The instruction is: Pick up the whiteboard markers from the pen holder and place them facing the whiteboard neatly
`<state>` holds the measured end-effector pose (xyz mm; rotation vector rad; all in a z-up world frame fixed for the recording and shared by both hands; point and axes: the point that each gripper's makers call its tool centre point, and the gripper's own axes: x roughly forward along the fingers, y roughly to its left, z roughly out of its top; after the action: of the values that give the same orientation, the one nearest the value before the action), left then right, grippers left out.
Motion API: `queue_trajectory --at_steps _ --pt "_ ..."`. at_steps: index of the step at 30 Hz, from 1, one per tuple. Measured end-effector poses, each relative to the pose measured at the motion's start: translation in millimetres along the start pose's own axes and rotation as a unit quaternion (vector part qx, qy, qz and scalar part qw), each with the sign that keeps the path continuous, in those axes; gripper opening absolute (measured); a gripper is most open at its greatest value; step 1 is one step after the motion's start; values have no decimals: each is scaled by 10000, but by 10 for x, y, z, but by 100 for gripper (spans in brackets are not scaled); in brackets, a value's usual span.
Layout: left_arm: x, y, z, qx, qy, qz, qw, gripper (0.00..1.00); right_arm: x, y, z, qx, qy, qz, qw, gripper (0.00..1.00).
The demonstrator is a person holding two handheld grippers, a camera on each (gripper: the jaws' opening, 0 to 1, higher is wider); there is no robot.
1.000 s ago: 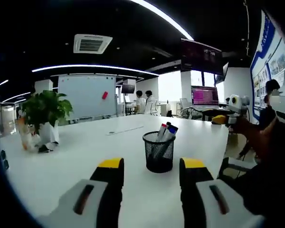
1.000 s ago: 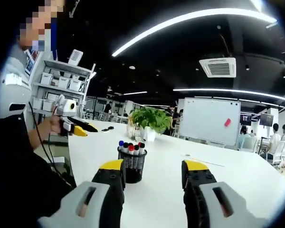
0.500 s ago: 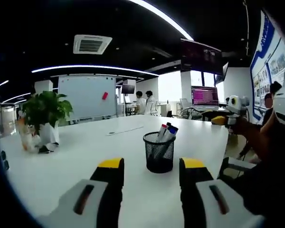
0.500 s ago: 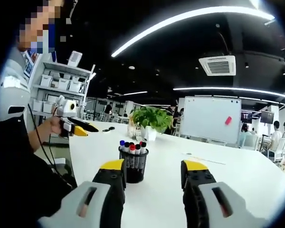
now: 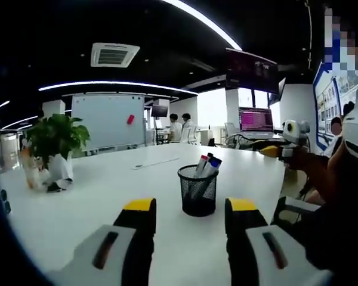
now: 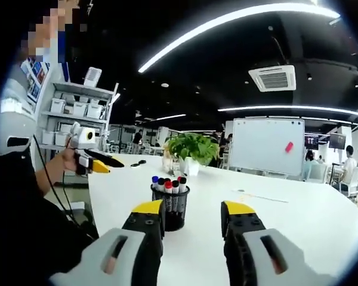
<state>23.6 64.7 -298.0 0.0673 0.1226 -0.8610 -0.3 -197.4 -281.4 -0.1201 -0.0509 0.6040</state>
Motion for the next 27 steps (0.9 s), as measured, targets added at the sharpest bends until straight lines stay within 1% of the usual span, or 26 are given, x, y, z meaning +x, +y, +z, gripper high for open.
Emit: queue_trajectory --at_steps 3,7,11,16,20,25,27 --pt "7 -37 7 -92 -52 -125 9999 47 18 19 22 -12 10 6 10000 40" --pt "-16 -33 49 13 -80 -70 9999 48 61 63 36 9 -13 74 10000 40" --pt "-38 -14 89 30 -110 -34 9999 48 119 122 -14 35 27 171 9998 40" --pt "-26 -14 56 -53 -53 -95 9999 48 166 184 -71 66 141 248 9996 40" --pt "-6 24 17 -88 -17 -46 9999 47 180 208 -73 -45 197 264 9994 40" --pt "-6 -22 65 -39 -73 -85 9999 47 218 244 -28 44 108 313 9994 40" --pt "-14 -27 64 22 -62 -82 9999 47 233 253 -25 52 119 322 9994 40"
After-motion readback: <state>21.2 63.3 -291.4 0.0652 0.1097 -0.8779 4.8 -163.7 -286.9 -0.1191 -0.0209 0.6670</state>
